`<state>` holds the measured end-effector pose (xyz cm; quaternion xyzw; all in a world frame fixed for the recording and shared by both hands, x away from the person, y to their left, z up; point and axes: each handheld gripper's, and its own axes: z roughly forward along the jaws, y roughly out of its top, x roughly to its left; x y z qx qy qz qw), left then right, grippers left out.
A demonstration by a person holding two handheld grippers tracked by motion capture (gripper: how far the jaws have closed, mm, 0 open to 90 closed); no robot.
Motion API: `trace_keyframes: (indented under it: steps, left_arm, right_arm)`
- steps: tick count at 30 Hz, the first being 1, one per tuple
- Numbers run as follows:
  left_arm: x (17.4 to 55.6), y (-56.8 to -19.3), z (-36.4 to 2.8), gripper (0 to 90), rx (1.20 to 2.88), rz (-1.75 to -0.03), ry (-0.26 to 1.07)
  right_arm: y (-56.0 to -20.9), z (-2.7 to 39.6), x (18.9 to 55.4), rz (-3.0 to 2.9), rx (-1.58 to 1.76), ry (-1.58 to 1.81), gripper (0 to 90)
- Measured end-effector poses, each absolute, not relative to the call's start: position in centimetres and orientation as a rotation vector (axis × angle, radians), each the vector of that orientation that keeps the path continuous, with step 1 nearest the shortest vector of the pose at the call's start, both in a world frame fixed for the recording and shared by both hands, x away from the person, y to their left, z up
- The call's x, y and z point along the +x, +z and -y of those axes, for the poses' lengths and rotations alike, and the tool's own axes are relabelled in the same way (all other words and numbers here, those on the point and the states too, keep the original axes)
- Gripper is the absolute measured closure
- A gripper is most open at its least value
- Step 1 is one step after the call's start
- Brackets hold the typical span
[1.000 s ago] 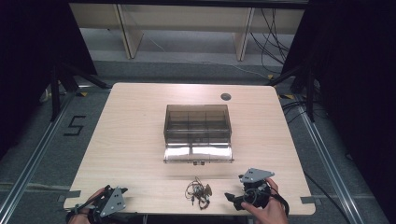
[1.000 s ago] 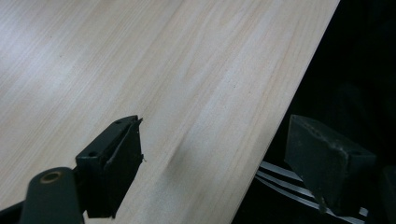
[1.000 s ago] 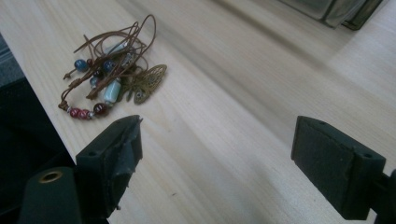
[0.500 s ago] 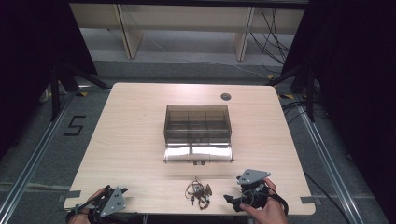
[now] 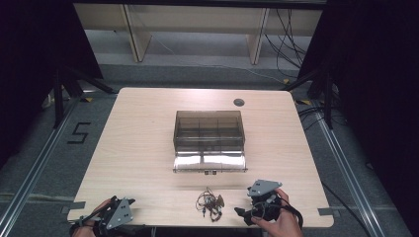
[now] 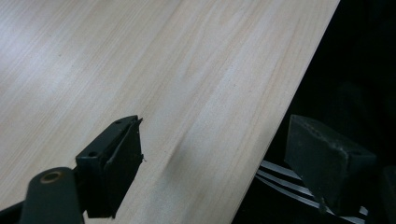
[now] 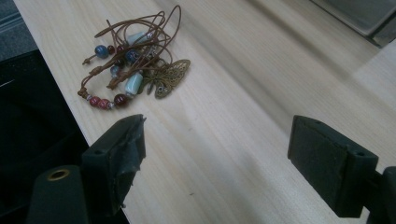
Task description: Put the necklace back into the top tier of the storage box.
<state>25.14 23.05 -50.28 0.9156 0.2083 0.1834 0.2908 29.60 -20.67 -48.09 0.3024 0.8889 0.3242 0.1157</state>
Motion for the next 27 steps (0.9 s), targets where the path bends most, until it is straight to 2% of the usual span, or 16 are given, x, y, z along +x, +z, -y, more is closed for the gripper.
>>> trace_keyframes:
  steps: [17, 27]
  left_arm:
    - [25.2, -50.2, -23.1, 18.4, 2.450, -0.551, 0.481]
    - [25.2, -50.4, -23.0, 18.4, 2.445, -0.561, 0.480]
  right_arm:
    - [-47.8, 18.4, 30.1, -2.708, 0.766, 0.872, 20.5]
    - [-47.7, 15.6, 30.0, -2.785, 0.658, 0.853, 20.7]
